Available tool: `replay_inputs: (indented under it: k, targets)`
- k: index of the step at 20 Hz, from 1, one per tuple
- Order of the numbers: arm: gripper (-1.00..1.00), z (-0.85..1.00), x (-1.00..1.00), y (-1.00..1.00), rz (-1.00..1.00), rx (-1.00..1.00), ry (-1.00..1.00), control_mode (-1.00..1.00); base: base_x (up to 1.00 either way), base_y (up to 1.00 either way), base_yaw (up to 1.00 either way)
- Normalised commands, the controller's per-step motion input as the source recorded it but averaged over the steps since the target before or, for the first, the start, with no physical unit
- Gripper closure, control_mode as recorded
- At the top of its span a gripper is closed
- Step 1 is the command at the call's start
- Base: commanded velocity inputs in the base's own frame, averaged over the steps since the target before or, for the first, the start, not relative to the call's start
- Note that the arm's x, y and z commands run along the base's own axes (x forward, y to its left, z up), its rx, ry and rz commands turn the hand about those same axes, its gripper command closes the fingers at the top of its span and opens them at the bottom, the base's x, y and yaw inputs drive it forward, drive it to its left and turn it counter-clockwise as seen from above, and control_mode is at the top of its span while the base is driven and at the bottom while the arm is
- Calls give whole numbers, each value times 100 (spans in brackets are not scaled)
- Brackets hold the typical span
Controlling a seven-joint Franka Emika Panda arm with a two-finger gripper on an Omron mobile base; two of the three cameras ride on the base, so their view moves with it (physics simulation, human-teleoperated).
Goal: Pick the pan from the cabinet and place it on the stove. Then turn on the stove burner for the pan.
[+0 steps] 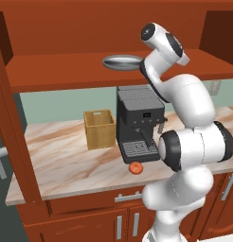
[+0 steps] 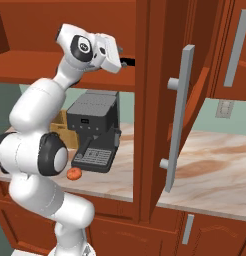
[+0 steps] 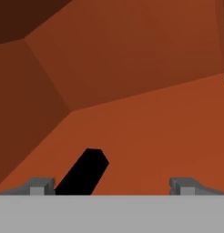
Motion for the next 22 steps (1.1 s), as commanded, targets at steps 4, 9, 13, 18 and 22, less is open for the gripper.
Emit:
replay_inputs:
  k: [4,9,13,18,22]
  targets:
    - [-100,0,18,0,-2,0,0,-100,0,0,0]
    - [-100,-2,16,0,-1,0,0,-100,0,0,0]
    - [-100,-5,14,0,0,1,0,-100,0,0,0]
    - [-100,-9,13,0,0,2,0,-100,0,0,0]
    - [-100,-5,20,0,0,5,0,-100,0,0,0]
